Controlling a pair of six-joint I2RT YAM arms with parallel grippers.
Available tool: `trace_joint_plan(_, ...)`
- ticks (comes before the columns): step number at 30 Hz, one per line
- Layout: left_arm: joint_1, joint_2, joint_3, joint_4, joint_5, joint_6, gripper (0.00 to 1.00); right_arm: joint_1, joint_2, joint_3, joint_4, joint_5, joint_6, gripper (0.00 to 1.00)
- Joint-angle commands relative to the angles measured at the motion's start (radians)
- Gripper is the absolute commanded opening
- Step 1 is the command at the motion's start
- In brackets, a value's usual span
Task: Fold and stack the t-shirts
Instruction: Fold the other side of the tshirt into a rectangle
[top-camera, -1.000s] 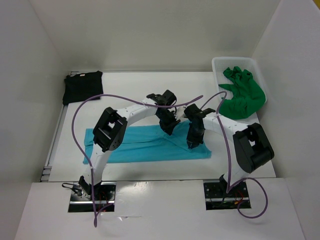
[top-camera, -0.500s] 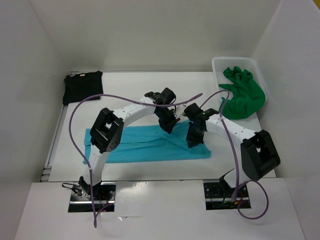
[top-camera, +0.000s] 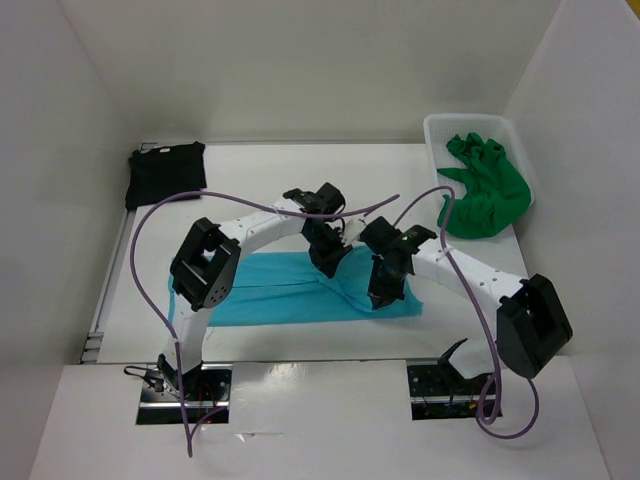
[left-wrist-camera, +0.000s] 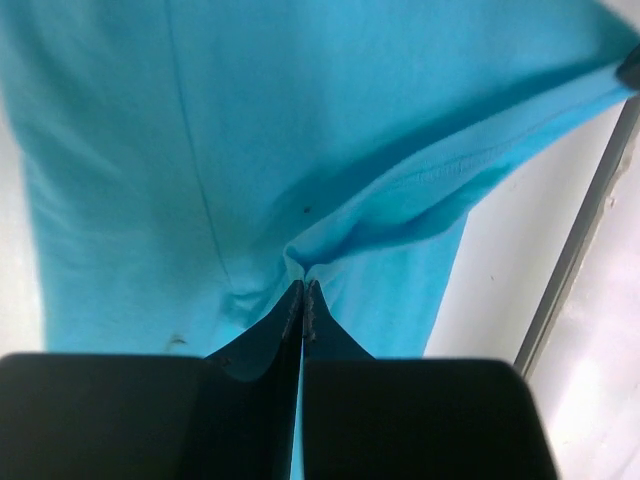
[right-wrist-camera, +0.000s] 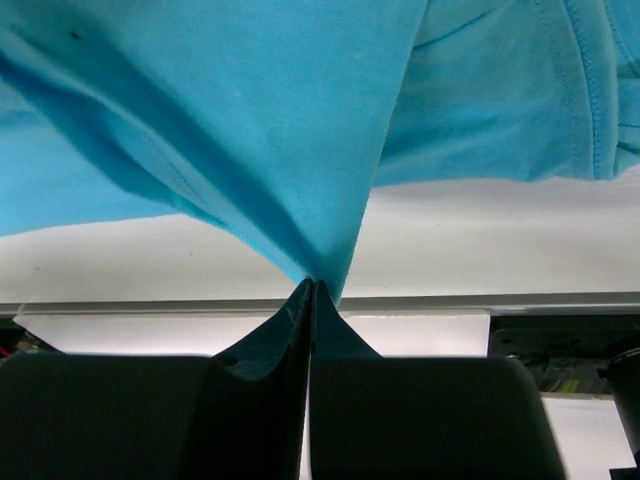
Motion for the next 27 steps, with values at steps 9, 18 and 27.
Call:
trace_joint_plan(9,0.017,-0.041,-0.049,0.084,0.019,-0.042,0.00,0.011,0.121,0.073,-0.016,0.100,-0.051,0.00)
trace_joint_plan(18,0.047,-0.041,-0.058,0.193,-0.041,-0.195,0.00,-0.136,0.262,0.197,0.064,0.168,-0.151,0.00)
trace_joint_plan(27,0.069,-0.050,-0.098,0.222,-0.141,-0.261,0.00,-0.166,0.377,0.254,0.128,0.218,-0.189,0.00)
